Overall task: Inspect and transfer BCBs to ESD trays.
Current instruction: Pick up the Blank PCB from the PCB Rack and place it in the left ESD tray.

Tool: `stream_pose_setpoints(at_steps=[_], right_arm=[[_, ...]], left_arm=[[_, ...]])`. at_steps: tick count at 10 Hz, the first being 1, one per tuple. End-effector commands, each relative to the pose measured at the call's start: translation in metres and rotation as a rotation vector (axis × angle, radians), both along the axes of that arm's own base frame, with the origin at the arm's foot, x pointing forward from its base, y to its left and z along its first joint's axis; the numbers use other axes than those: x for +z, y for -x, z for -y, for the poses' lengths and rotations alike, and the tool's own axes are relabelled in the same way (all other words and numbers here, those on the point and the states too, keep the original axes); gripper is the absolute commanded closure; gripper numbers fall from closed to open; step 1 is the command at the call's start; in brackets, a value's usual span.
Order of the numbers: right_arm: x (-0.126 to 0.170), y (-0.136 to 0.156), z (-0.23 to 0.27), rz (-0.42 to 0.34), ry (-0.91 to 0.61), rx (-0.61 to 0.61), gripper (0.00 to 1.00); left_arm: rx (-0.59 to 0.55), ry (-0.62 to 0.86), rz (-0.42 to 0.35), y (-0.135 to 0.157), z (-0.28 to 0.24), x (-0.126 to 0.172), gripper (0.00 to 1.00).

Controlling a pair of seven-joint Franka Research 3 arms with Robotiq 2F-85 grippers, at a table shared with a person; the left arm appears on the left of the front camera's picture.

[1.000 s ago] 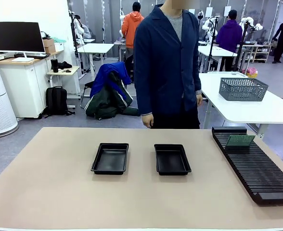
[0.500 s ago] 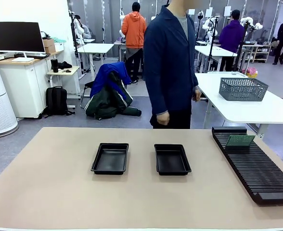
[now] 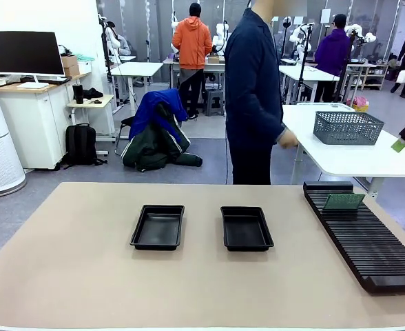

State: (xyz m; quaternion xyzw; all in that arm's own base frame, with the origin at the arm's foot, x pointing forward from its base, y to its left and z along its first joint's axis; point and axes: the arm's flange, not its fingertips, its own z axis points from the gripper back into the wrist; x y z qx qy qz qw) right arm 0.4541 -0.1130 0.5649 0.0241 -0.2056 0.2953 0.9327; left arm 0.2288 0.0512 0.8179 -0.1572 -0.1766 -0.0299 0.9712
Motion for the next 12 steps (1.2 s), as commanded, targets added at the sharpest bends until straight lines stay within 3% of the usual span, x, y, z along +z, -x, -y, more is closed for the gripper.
stream_pose_setpoints(at_steps=[1, 8, 12], right_arm=[[-0.027, -0.017, -0.002, 0.1, 0.067, 0.089, 0.0], [-0.111, -0.078, -0.036, 0.107, 0.446, 0.589, 0.0], [-0.143, -0.105, -0.043, 0.045, 0.444, 0.775, 0.0]], left_arm=[[0.002, 0.0, 0.001, -0.001, 0.0, 0.0, 0.0], [0.002, 0.0, 0.001, -0.001, 0.0, 0.0, 0.0], [0.002, 0.0, 0.001, -0.001, 0.0, 0.0, 0.0]])
